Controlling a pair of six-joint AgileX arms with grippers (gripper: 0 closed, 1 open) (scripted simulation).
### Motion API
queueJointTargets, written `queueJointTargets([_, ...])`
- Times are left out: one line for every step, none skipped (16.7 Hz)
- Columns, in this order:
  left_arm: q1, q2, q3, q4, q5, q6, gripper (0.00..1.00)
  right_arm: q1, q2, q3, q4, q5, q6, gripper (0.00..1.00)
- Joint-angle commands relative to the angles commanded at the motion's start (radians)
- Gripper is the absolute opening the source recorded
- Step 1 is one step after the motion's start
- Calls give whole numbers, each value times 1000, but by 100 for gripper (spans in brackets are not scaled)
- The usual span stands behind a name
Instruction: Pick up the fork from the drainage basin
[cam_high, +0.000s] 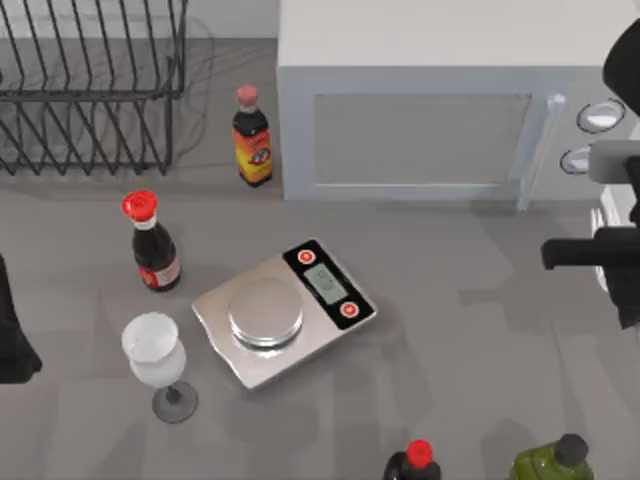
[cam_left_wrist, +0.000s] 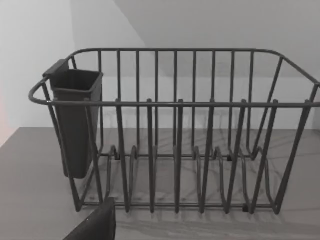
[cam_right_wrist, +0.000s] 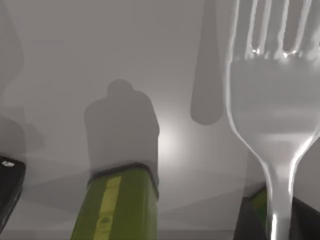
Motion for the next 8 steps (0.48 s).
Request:
queueJointTargets([0,0,0,0,0,0,100,-4,4,3,2,-2,0,0])
queueJointTargets([0,0,0,0,0,0,100,-4,2,4,5,0,-1,0])
queueJointTargets([0,0,0,0,0,0,100,-3,-7,5,17,7,-8,0])
queueJointTargets([0,0,0,0,0,0,100,-1,-22,5,41,20,-17,0])
queueJointTargets([0,0,0,0,0,0,100,2,-35,-2,74,34,-27,0])
queueJointTargets([0,0,0,0,0,0,100,5,-42,-15,115,51,-37,0])
queueJointTargets([0,0,0,0,0,0,100,9,-41,-36,163,70,-44,0])
queueJointTargets([0,0,0,0,0,0,100,11,-36,-66,216,87,-48,0])
